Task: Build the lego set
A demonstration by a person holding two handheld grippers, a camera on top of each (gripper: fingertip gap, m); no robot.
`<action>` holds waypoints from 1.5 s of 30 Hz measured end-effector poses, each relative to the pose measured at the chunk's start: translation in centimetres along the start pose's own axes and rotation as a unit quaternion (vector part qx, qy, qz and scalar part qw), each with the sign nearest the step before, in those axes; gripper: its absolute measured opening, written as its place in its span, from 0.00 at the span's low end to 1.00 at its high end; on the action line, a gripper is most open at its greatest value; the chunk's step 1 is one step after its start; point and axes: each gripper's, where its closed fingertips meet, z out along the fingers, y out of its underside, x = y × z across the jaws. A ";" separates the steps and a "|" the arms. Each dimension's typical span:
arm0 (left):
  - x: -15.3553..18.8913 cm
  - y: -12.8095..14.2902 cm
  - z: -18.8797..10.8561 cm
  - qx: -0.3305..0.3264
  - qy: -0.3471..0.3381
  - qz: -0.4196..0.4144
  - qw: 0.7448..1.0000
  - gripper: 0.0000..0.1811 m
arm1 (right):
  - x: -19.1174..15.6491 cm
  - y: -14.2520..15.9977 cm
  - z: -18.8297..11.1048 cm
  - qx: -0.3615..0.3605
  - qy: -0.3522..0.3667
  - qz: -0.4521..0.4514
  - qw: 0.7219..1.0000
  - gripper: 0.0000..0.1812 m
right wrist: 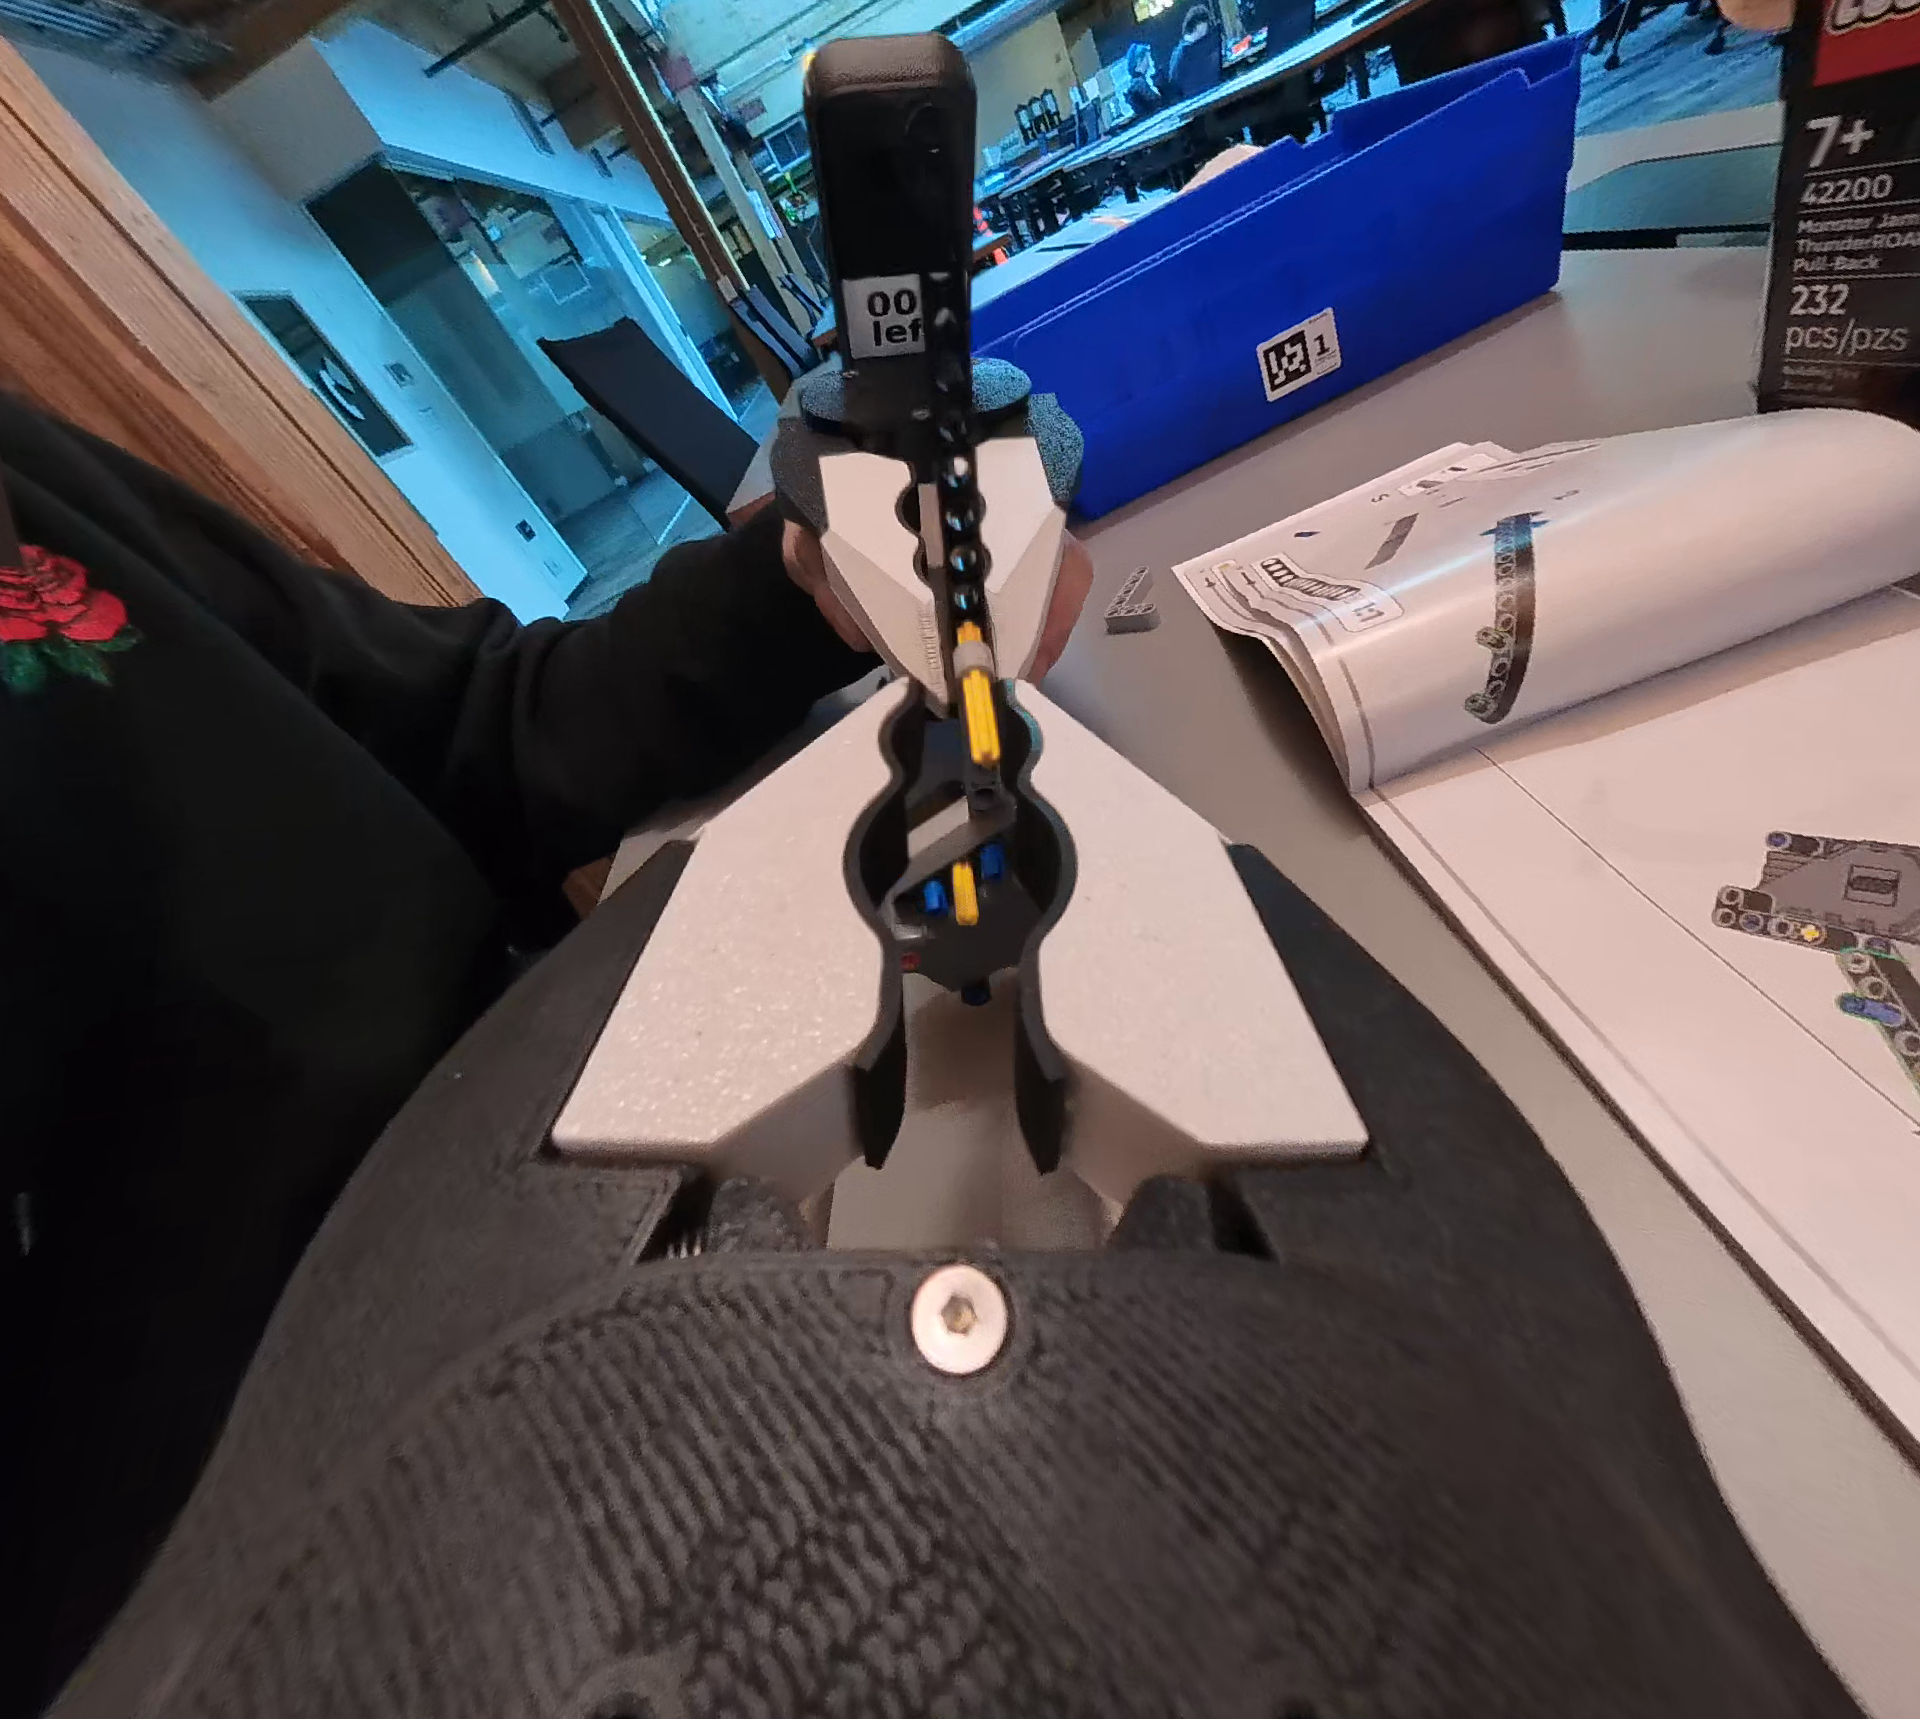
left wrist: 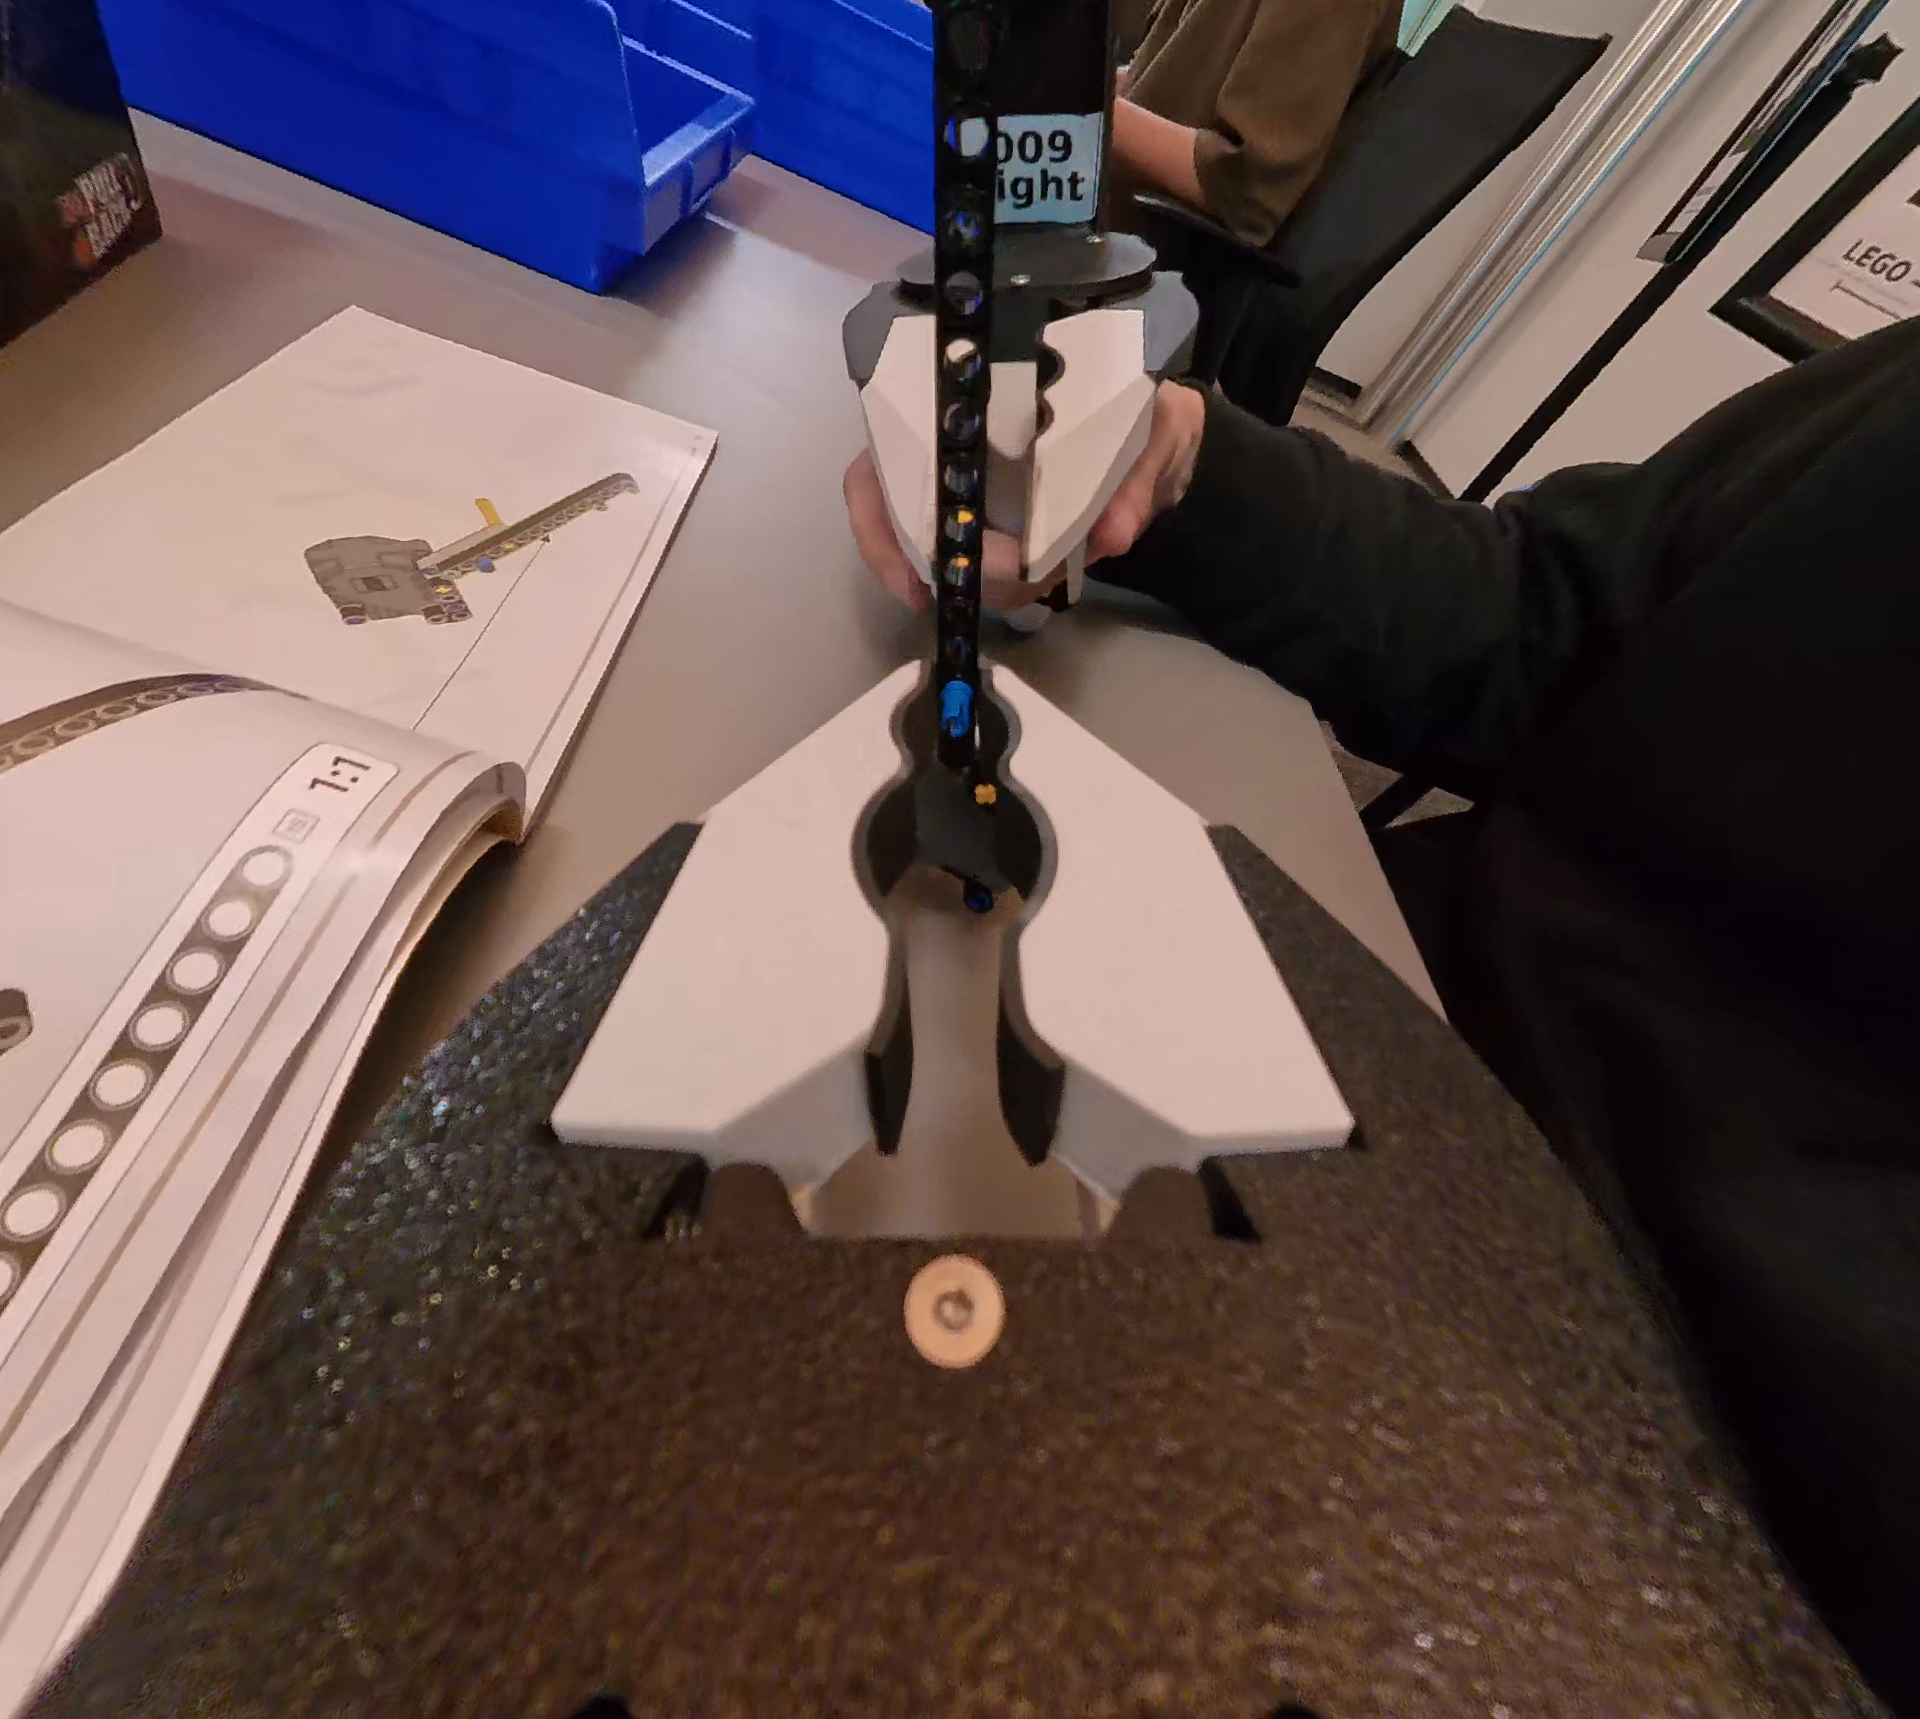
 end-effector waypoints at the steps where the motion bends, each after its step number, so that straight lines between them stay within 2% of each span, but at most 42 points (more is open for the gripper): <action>1: -0.1 0.2 0.0 -0.003 0.000 0.001 1.000 0.03 | 0.0 0.0 0.1 -0.002 0.002 -0.003 1.000 0.07; 4: 0.1 0.6 0.1 -0.009 0.009 0.008 1.000 0.03 | 0.2 0.3 0.2 -0.011 0.009 -0.004 1.000 0.03; 10: -0.3 1.4 0.3 -0.032 -0.006 0.031 0.999 0.03 | 0.5 0.8 0.6 -0.035 0.029 -0.022 0.999 0.02; 15: -0.2 1.0 0.2 -0.022 -0.008 0.046 0.999 0.05 | 0.2 1.1 0.7 -0.045 0.026 -0.036 0.998 0.03; 29: -0.2 0.8 -0.2 -0.019 -0.012 0.056 0.998 0.04 | 0.7 1.9 1.0 -0.075 0.053 -0.052 0.994 0.05; 44: 0.1 0.8 -0.5 -0.010 0.008 0.052 0.999 0.06 | 0.0 1.9 1.0 -0.073 0.028 -0.058 0.995 0.03; 45: 0.2 0.9 -0.5 -0.011 0.012 0.052 0.999 0.03 | 0.0 1.9 1.0 -0.074 0.027 -0.058 0.995 0.03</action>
